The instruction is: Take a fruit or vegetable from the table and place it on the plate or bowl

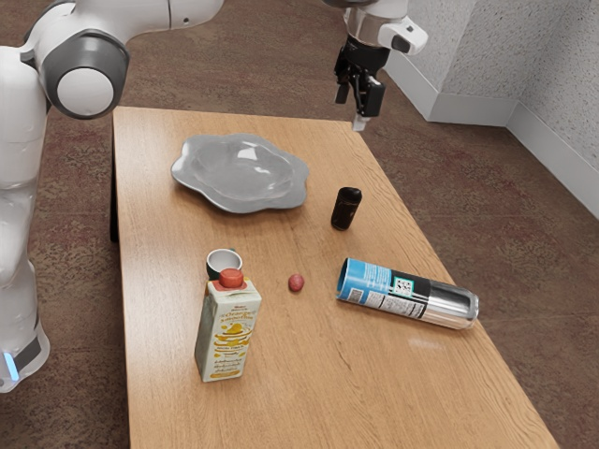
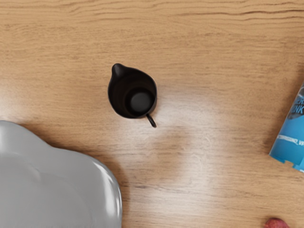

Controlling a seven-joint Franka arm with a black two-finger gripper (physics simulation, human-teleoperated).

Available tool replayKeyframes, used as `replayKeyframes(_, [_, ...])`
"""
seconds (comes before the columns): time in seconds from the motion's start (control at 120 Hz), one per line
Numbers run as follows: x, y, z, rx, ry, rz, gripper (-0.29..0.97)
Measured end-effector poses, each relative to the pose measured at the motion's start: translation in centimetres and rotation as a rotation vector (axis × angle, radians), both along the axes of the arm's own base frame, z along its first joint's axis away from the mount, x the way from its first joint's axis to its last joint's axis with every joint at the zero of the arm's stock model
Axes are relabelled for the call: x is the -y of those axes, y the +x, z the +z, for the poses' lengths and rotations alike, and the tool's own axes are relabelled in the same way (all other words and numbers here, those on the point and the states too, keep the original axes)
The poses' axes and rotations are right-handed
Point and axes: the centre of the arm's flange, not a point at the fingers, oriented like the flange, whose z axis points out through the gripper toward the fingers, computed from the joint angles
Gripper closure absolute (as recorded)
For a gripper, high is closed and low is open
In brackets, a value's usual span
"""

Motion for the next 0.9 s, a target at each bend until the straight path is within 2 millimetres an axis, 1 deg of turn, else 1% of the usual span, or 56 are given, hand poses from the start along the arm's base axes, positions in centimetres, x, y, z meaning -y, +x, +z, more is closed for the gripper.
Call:
replayKeyframes(0.167, [0.0, 0.0, -0.1, -0.004, 0.0, -0.003, 0.0])
replayKeyframes(0.217, [0.0, 0.0, 0.2, -0.001, -0.002, -0.004, 0.0])
replayKeyframes(0.267, [0.1, -0.6, 2.4, 0.038, -0.001, -0.003, 0.0])
replayKeyframes(0.308, [0.2, -1.6, 5.6, 0.095, 0.004, -0.003, 0.0])
replayKeyframes(0.342, [0.2, -2.2, 7.2, 0.12, 0.005, -0.003, 0.0])
replayKeyframes(0.392, [0.4, -3.0, 8.6, 0.137, 0.004, -0.004, 0.0])
replayKeyframes(0.508, [1.3, -4.2, 10.5, 0.149, 0.0, -0.019, 0.0])
replayKeyframes(0.617, [2.0, -4.6, 10.7, 0.137, -0.004, -0.03, 0.0])
replayKeyframes(0.683, [3.2, -4.7, 10.5, 0.125, -0.01, -0.057, 0.0])
replayKeyframes(0.75, [4.1, -5.0, 9.3, 0.084, -0.015, -0.076, 0.0])
replayKeyframes(0.783, [4.4, -5.5, 8.6, 0.057, -0.014, -0.082, 0.0])
replayKeyframes(0.842, [4.9, -7.6, 6.9, 0.017, -0.008, -0.098, 0.0])
replayKeyframes(0.9, [5.5, -8.5, 6.2, 0.014, 0.004, -0.111, 0.0])
